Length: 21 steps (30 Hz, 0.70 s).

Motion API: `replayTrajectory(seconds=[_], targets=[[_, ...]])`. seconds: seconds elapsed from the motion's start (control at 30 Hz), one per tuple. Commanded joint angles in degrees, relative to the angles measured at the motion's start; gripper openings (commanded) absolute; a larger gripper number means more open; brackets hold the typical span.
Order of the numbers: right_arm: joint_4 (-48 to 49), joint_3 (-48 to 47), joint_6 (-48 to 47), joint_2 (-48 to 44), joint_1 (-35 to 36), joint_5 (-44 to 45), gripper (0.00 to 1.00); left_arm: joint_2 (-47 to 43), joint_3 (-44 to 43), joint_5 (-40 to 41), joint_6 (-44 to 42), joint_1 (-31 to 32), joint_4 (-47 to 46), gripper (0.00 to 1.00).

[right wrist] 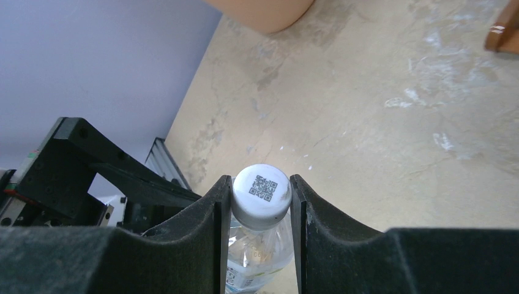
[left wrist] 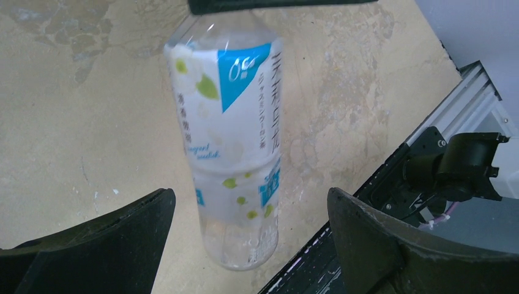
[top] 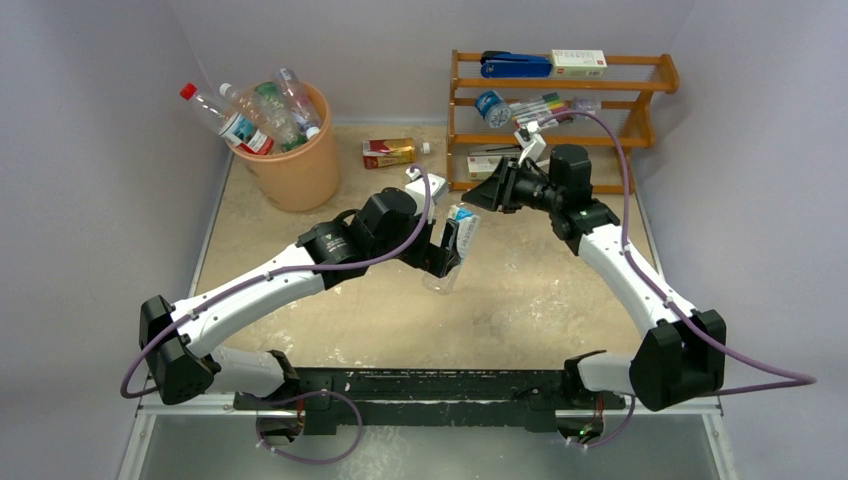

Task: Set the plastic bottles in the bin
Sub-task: Pick up the plastic bottle at the center of the board.

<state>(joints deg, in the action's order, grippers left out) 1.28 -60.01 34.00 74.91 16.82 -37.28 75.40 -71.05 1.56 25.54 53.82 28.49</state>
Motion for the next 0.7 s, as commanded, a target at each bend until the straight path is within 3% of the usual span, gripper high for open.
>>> replayTrajectory(seconds=[0.0,0.53,0.67], targets=[[1.42,-2.5,-0.48,1.13,2.98,-2.54,0.35,0.9,-2.87,-2.27,-1.74,0.31,-4.21,0.95],[4.07,-2.61,1.03,1.38,8.55,-2.82,0.35,2.43,-2.87,2.33,-1.99,0.32,-4.84,0.94],[4.13,-2.33,1.14,1.29,8.76,-2.71,0.35,2.49,-2.86,3.49,-1.95,0.27,-5.15,0.9]])
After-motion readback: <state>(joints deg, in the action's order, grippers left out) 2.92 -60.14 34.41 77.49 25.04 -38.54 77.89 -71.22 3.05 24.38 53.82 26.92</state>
